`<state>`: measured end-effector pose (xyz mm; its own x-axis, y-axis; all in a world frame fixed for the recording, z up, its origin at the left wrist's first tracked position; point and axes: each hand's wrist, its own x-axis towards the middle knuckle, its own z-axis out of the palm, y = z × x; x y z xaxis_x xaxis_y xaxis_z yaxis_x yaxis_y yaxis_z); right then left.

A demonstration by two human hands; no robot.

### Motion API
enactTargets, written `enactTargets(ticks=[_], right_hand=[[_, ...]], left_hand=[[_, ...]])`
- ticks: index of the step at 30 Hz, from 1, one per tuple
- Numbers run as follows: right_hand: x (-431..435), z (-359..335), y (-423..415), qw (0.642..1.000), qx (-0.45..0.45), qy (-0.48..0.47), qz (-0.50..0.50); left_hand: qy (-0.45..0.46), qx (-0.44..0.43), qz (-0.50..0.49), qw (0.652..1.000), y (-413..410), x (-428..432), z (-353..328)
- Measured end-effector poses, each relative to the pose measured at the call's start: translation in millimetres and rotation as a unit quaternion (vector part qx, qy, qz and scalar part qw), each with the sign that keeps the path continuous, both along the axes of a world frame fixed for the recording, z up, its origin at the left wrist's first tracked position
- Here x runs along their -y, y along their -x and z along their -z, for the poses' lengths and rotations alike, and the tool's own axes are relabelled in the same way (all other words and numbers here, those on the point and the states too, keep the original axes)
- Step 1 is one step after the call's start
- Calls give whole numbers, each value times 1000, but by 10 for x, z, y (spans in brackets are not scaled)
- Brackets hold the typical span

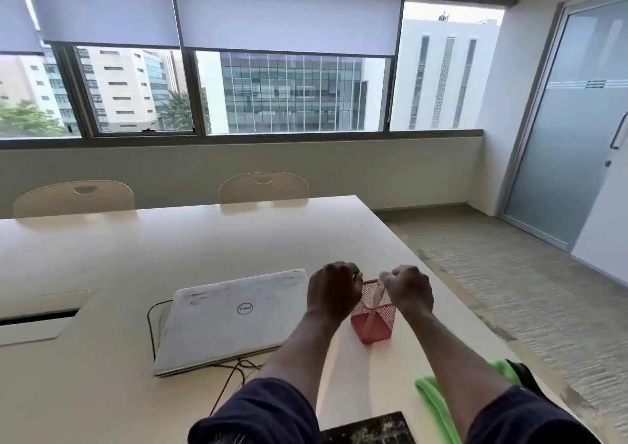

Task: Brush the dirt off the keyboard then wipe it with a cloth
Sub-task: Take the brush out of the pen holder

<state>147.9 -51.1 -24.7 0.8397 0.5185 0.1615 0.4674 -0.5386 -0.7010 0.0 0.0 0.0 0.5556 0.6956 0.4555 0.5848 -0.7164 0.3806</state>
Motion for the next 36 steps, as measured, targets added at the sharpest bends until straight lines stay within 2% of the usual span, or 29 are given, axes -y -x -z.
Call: enactTargets(ticks=[5,11,18,26,31,33,34,35,36], right_hand=[[-38,33,-32,998,-59,12,-11],[-85,10,-85,992,-110,-48,-30],[8,-407,90,985,-98,-131,-60],[315,-1268,613,942,-129,-284,-126],[479,-1475,1025,917,-171,-305,-193],[539,-1453,1201,937,-94,-272,-200],[580,-1423,1300,952,-4,-238,-195],[631,-1382,1409,952,96,-209,-203],[689,-1350,1514,932,188,-198,-239]], left_hand=[[30,15,2,999,-142,-52,52],[52,38,6,998,-187,-145,121],[91,78,37,992,-65,-158,81],[123,119,114,979,366,20,-245],[149,163,151,963,932,306,-489],[141,158,144,967,1266,428,-560],[133,150,138,970,1440,491,-593],[123,137,131,974,1615,557,-622],[115,121,122,978,1765,610,-644]])
